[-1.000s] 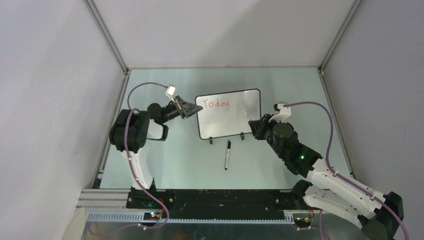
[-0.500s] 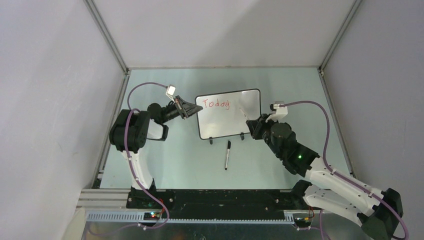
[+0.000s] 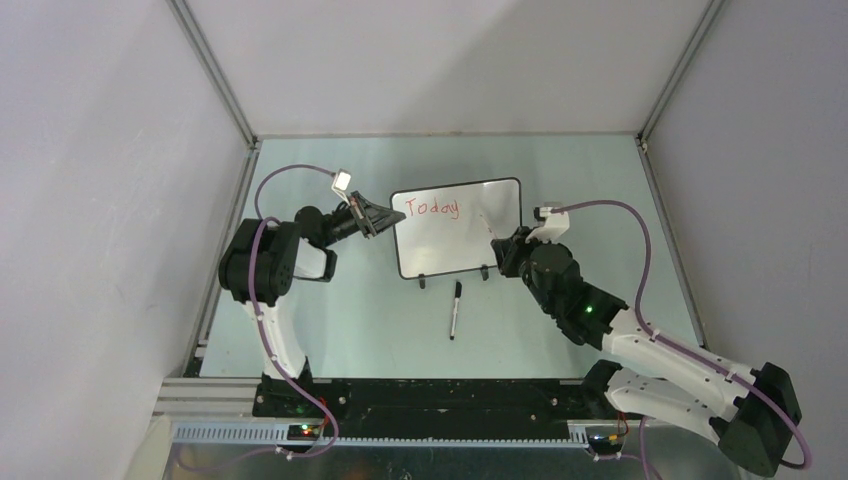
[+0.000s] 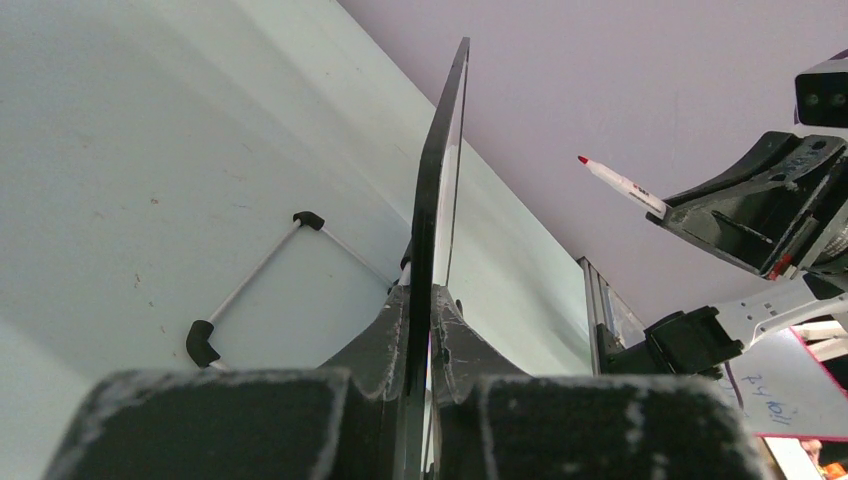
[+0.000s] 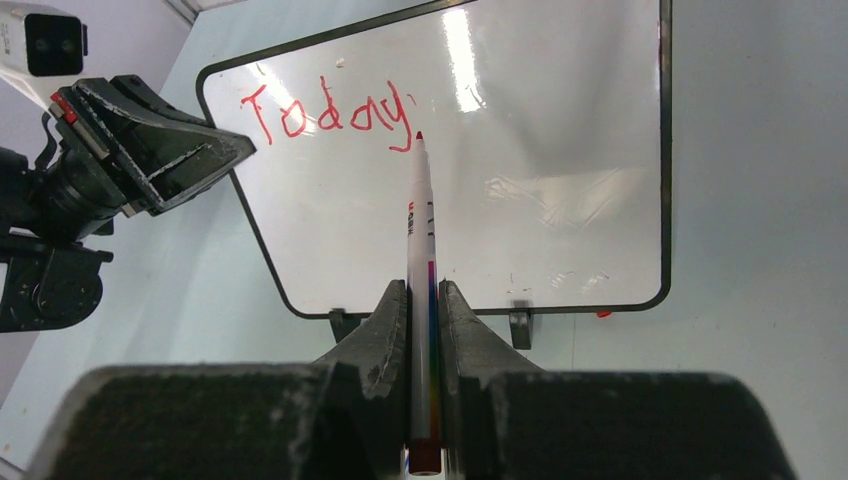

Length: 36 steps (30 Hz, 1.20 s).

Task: Write a sentence on the whiteboard
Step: Put down the whiteboard on the whiteboard stand.

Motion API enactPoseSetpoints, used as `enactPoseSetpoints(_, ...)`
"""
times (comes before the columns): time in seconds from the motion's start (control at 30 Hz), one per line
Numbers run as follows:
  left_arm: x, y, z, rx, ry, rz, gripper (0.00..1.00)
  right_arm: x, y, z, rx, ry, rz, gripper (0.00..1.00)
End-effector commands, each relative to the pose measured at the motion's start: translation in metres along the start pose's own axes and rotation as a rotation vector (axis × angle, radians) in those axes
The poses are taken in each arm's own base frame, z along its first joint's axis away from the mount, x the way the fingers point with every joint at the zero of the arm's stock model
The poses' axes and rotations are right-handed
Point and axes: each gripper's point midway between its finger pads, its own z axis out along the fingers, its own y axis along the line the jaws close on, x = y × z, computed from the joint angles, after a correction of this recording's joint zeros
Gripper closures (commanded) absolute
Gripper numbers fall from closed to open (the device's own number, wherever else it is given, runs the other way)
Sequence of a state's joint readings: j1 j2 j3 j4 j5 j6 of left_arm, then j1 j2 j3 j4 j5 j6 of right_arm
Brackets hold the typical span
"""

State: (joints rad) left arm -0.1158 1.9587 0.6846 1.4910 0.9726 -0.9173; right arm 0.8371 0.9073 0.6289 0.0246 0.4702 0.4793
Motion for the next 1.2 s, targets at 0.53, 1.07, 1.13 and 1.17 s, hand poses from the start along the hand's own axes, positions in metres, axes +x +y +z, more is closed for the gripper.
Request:
enactPoseSetpoints(0.53,-0.016,-0.014,0.005,0.046,-0.026,0.097,1.00,-0.024,0.013,0.017,0.033,-0.088,0.040,1.00)
enactPoseSetpoints(1.07,-0.014,-0.012,0.006,0.050,-0.020,0.086,1.00,-0.030,0.037,0.033,0.040,-0.099,-0.063,1.00)
enactPoseSetpoints(1.13,-0.015,-0.011,0.007,0.049,-0.021,0.083,1.00,-0.032,0.041,0.035,0.044,-0.085,-0.066,1.00)
enactPoseSetpoints(1.17,-0.016,-0.010,0.007,0.048,-0.021,0.082,1.00,-0.035,0.045,0.035,0.044,-0.069,-0.071,1.00)
